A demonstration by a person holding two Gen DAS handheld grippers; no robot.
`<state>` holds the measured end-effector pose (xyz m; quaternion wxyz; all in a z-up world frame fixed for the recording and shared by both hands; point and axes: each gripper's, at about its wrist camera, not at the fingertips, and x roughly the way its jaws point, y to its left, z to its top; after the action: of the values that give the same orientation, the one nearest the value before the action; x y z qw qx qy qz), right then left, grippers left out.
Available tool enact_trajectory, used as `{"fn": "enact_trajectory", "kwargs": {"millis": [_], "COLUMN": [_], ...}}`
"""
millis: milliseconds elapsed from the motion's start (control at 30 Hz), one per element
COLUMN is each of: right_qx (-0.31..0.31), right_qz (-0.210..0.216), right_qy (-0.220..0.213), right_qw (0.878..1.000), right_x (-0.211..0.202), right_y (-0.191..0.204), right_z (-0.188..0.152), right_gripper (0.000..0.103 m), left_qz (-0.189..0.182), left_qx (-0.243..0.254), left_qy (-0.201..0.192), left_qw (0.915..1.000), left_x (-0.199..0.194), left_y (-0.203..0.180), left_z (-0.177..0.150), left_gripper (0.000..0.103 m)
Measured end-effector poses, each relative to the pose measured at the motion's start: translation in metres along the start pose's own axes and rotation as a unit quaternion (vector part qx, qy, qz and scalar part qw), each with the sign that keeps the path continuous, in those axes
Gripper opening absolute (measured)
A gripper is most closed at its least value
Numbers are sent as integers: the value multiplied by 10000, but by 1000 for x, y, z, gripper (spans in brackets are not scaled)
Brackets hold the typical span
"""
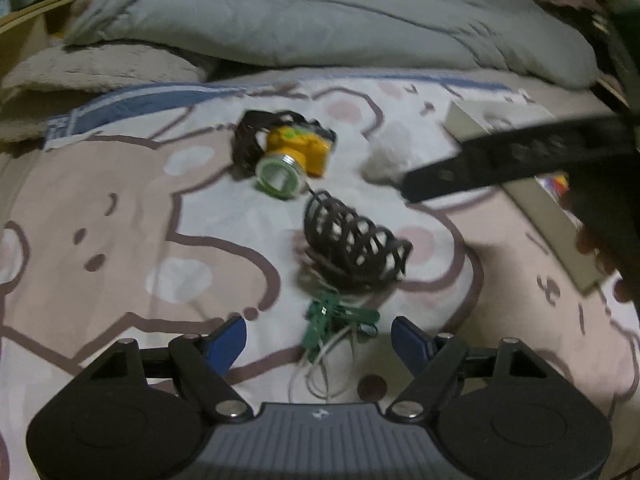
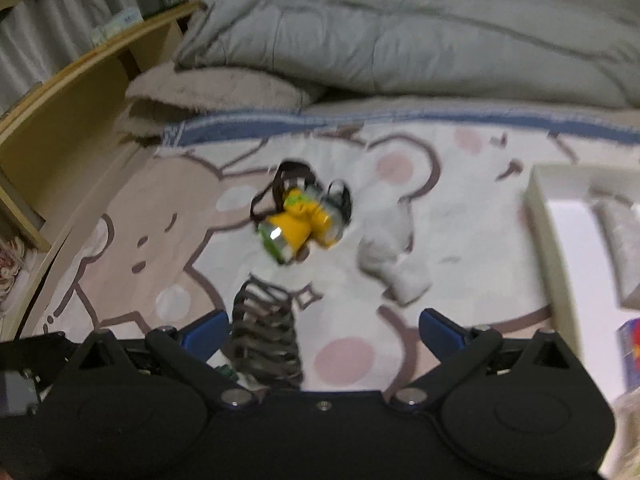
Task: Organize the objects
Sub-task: 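Grasp the brown claw clip with the right tool while the left tool grasps the green clothespin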
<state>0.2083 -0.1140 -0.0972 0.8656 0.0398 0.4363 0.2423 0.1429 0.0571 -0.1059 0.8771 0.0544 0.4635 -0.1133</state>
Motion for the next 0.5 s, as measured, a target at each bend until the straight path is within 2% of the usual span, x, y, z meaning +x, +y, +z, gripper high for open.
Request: {"fn": "enact_trajectory", "kwargs": {"millis": [100,200,367,433,467,500], "right_qx": [-52,-229,-932,-1295,-1434,-1498], "right_qz": [58,187,376,281,179,88], "right_qy": [160,305,410,445,458,472], "right_qw": [9998,9991,9941,9902,9884,9876], "right_x": [15,28,43,47,50,52], "right_y": [8,18,40,48,50,51], "right_z": [-3,-6,-15,-20,-22,-23], "right_gripper": [95,93,89,83,77,69], "left_qz": [-65,-75,-84,-32,1,10], "left_qx": [196,348,397,363,337,299], "left_qy": [180,325,488,546,573,576], "left_qw": [9996,9988,9980,9978,9978,9979], "left_x": [11,21,35,40,41,42], "left_y": [-4,-6,-3,0,1,3], "left_z": [-3,-6,-10,-10,-9,-9], "left_gripper": [73,70,59,50,46,38]}}
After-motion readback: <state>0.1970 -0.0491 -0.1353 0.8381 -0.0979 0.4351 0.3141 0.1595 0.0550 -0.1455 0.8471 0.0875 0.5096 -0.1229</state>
